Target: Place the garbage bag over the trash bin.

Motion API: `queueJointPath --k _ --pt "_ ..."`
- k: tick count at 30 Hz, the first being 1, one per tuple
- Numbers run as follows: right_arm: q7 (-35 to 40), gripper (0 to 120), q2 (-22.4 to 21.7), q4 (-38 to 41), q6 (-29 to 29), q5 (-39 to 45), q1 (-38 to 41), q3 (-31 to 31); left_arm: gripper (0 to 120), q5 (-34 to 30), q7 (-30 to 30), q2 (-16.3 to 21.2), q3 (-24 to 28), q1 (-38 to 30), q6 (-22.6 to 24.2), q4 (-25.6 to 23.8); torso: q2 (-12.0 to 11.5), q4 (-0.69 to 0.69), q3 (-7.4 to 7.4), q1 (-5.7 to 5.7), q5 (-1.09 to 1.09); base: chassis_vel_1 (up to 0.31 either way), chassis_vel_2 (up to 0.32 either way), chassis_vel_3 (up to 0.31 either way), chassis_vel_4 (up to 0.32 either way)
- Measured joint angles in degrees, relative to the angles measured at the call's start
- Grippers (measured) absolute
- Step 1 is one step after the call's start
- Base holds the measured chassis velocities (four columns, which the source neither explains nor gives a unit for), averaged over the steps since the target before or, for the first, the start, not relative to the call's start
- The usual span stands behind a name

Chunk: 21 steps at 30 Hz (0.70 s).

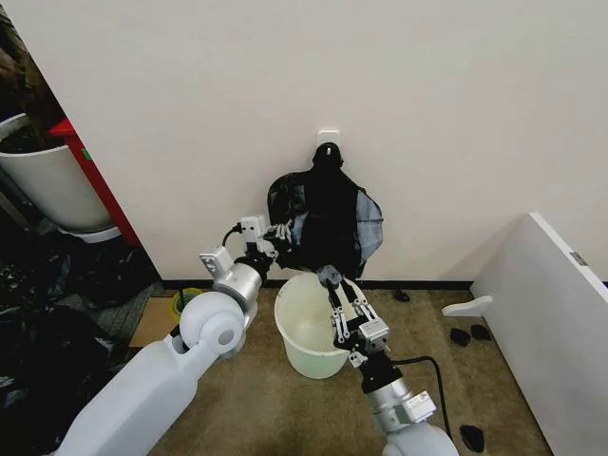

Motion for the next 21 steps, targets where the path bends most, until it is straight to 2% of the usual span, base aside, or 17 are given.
queueJointPath --k 2,3,5,9,11,12,15,18,21 --pt "0.3 46 -1.2 3.4 -1.3 3.8 -3.0 0.9 0 -0.7 0.6 -0.7 -0.9 0.7 -0.6 0.1 0.0 0.0 0.0 0.0 0.0 0.0 0.0 0.0 0.0" --pt "0.3 46 -1.2 3.4 -1.3 3.8 -3.0 0.9 0 -0.7 0.6 -0.7 -0.9 0.7 -0.6 0.1 0.0 0.0 0.0 0.0 0.0 0.0 0.0 0.0 0.0" --pt "0.4 56 -2.2 6.7 -2.9 10.0 -4.7 2.3 0 -1.2 1.1 -1.3 -1.6 1.1 -0.9 0.4 0.0 -0.01 0.0 0.0 -0.01 0.0 0.0 0.0 0.0" --pt "0.5 69 -3.4 8.1 -5.2 18.3 -2.7 4.2 0 -1.5 1.5 -1.6 -2.1 1.5 -1.1 0.6 0.0 -0.01 0.0 0.0 0.0 0.0 0.0 0.0 0.0" --pt "0.1 78 -4.4 6.8 -7.7 25.0 1.1 5.3 0 -1.9 1.6 -1.6 -2.4 1.8 -1.2 0.7 0.0 0.01 0.0 0.0 0.0 0.0 0.0 0.0 0.0" --pt "0.1 78 -4.4 6.8 -7.7 25.0 1.1 5.3 0 -1.9 1.6 -1.6 -2.4 1.8 -1.2 0.7 0.0 0.01 0.0 0.0 0.0 0.0 0.0 0.0 0.0" --pt "-2.1 93 -6.3 1.3 -11.9 34.3 7.7 6.2 0 -2.1 1.8 -1.3 -2.7 2.3 -1.3 0.5 0.0 0.02 0.01 0.01 0.01 0.0 0.0 0.0 0.0" --pt "-3.6 99 -7.3 -2.4 -13.4 36.2 10.5 5.8 0 -2.2 1.9 -1.1 -2.8 2.3 -1.3 0.5 0.0 0.01 0.01 0.0 0.01 0.0 0.0 0.0 0.0" --pt "-4.0 100 -7.8 -5.2 -13.6 36.4 12.4 5.5 0 -2.2 1.9 -1.1 -2.8 2.3 -1.2 0.4 0.0 0.01 0.01 0.0 0.01 0.0 0.0 0.0 0.0"
